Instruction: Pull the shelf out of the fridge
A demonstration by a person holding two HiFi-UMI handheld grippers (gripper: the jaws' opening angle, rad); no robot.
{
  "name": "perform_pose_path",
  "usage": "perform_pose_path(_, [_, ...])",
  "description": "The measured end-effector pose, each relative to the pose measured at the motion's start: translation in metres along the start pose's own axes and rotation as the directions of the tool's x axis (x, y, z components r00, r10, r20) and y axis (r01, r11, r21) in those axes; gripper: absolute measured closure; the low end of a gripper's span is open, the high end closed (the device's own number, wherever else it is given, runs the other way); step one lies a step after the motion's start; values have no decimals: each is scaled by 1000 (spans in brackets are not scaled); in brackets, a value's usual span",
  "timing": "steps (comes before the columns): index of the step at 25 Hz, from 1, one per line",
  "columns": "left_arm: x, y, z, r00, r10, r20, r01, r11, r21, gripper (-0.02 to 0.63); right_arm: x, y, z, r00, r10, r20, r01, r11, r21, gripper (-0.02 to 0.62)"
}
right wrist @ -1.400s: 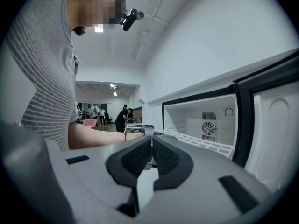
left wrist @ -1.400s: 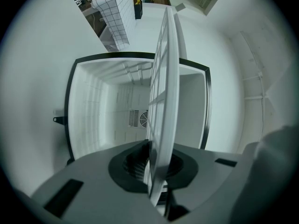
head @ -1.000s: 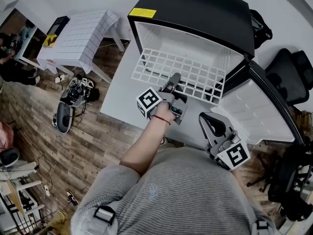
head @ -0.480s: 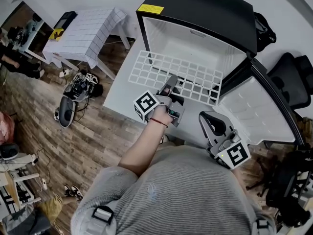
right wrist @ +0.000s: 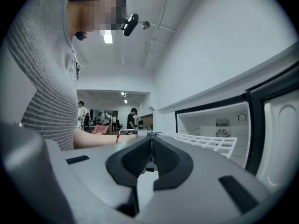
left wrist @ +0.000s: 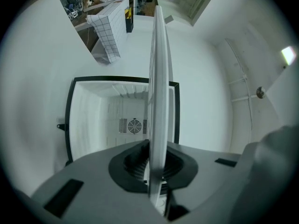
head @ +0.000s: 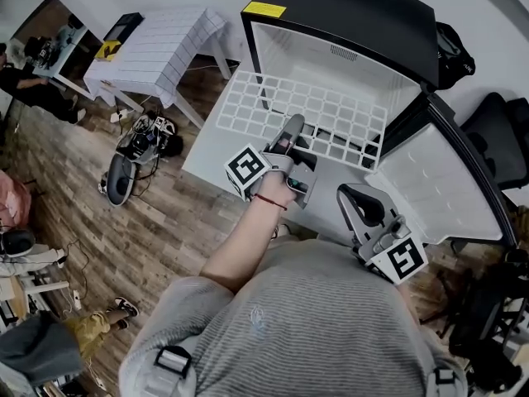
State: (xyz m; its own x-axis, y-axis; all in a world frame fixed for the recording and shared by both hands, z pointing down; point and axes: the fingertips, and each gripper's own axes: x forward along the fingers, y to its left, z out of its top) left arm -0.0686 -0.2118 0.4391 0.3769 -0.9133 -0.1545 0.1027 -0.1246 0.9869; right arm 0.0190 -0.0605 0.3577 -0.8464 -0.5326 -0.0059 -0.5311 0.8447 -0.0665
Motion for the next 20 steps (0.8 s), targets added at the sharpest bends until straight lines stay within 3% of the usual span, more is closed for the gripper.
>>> perform_pose_path(20, [6,-4,-9,1000,19,3,-19,999,39,572,-8,-5,11,999,-5,31,5,1000,-7,578])
